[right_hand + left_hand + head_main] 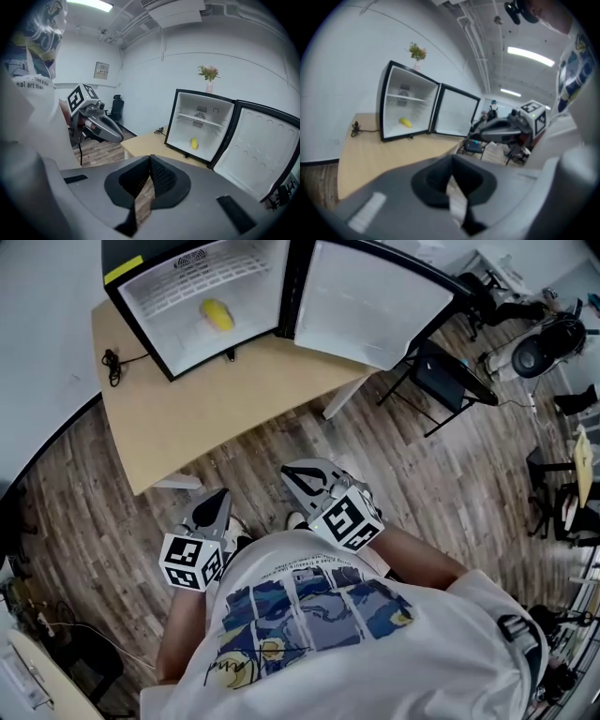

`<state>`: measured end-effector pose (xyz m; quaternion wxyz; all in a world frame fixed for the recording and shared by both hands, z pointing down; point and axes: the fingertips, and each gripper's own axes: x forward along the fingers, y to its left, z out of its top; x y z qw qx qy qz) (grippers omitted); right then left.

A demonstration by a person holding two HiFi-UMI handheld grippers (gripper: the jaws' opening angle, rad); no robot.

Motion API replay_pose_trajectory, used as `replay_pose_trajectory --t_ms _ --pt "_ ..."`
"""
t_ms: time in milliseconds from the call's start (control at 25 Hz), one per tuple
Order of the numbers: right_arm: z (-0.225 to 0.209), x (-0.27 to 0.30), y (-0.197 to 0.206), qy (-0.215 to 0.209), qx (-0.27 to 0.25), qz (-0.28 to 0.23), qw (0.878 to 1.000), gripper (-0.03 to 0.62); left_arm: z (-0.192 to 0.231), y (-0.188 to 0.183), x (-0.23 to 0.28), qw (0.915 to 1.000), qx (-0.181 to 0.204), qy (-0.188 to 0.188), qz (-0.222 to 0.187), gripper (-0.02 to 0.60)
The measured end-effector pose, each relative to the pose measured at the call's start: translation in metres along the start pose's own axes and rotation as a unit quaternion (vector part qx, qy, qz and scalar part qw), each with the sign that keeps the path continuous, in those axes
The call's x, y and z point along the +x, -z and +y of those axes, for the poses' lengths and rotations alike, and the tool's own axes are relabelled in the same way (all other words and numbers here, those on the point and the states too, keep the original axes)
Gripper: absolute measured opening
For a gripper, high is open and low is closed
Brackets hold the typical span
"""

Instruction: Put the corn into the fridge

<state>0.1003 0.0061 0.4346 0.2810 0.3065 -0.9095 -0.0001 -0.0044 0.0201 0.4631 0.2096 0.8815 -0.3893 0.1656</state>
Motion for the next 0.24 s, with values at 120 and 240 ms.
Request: replay_pose_trajectory --t_ms 120,240 --pt "-0.008 -0.014 0.012 -0.006 0.005 -0.003 1.000 0.011 -0.015 0.002 0.012 1.0000 -0.002 -0.006 0.005 0.009" --pt "-0.017 -0.031 0.025 -0.007 0.011 -0.007 1.000 0.011 -0.031 0.006 0.025 0.9999 -0.002 -0.012 0.010 0.009"
